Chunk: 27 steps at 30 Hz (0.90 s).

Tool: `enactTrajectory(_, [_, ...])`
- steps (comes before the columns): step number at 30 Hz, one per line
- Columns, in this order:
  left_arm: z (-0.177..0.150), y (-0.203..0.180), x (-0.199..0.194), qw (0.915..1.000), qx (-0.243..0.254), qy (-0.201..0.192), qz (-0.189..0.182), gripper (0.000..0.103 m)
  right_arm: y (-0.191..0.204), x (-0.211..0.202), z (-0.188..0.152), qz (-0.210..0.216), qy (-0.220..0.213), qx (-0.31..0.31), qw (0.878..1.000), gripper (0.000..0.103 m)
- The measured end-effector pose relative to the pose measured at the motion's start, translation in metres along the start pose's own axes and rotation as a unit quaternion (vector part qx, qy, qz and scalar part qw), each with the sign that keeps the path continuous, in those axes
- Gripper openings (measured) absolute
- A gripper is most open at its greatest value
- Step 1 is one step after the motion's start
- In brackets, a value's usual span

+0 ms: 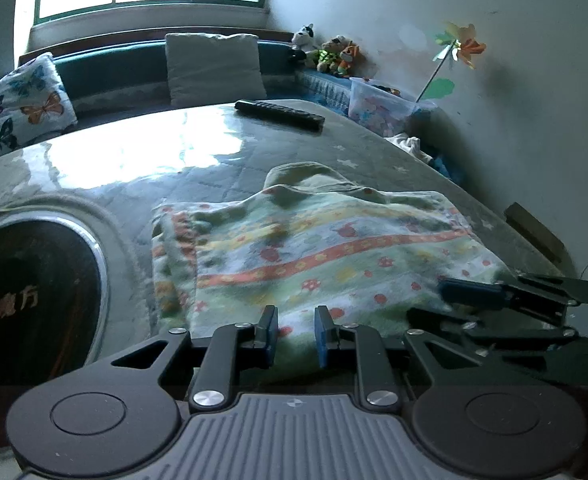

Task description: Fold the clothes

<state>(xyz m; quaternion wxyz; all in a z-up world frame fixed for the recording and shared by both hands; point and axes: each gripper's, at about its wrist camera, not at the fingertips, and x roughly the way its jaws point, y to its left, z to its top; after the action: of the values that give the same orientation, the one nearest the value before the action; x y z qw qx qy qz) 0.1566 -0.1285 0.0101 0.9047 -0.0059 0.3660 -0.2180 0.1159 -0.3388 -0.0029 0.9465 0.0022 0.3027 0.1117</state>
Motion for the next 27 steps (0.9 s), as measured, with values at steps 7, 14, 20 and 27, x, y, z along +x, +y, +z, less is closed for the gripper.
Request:
enactTrajectory(7, [-0.004, 0.004, -0.006, 1.0000, -0.009, -0.002, 0.002, 0.022, -0.032, -0.014, -0.005, -0.044, -0.015, 0.052, 0.998, 0.044])
enactTrajectory(14, [-0.006, 0.010, -0.009, 0.9998, -0.021, -0.002, 0.004, 0.022, -0.060, -0.017, -0.008, -0.068, -0.013, 0.089, 0.994, 0.043])
enactTrajectory(20, [-0.008, 0.017, -0.011, 0.9993, -0.035, -0.005, 0.014, 0.022, -0.065, -0.007, -0.004, -0.065, -0.009, 0.094, 0.993, 0.044])
enactTrajectory(27, [-0.010, 0.027, -0.020, 0.9981, -0.056, -0.015, 0.022, 0.022, -0.059, -0.017, -0.004, -0.051, -0.024, 0.101, 0.993, 0.052])
